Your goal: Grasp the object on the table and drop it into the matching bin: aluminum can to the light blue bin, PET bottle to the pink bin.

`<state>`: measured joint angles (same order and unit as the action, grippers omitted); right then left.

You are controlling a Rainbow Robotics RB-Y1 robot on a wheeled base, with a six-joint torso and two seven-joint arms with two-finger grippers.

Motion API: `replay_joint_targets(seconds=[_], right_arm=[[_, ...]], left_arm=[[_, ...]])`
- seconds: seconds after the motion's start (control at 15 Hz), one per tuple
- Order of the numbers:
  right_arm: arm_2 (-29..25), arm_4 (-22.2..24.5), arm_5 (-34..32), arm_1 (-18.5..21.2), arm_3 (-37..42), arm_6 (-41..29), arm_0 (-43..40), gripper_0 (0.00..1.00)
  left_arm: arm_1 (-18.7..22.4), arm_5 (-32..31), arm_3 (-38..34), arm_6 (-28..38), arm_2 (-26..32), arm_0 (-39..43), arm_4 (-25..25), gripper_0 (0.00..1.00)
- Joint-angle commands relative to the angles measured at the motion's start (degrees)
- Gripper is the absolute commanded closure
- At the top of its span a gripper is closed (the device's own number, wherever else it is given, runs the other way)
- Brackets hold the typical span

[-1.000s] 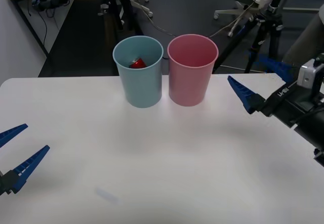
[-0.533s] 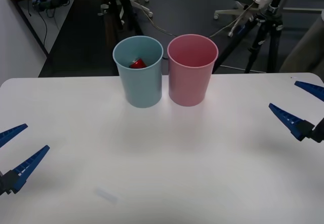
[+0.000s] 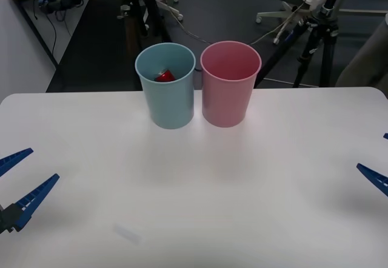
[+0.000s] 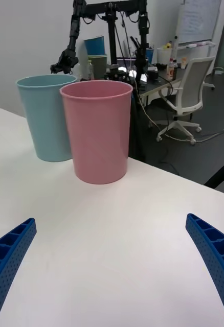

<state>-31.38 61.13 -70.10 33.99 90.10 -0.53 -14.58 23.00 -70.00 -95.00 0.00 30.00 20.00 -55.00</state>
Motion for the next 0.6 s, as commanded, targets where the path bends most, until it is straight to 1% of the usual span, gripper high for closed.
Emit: replay_joint_targets(seconds=[0.07, 0.27, 0.6], right_arm=[[0.18, -1.98, -0.04, -0.33, 1.21, 1.06, -2.99, 0.0], [-0.61, -1.63, -0.3, -2.52, 1.39, 2.46, -3.35, 0.0], [-0.61, -1.72, -0.65, -2.52, 1.39, 3.08, -3.87, 0.0]], left_arm=[[0.0, 0.0, 0.0, 0.0, 0.0, 0.0, 0.0, 0.0], [0.0, 0.0, 0.0, 0.0, 0.0, 0.0, 0.0, 0.0], [0.0, 0.0, 0.0, 0.0, 0.0, 0.0, 0.0, 0.0]])
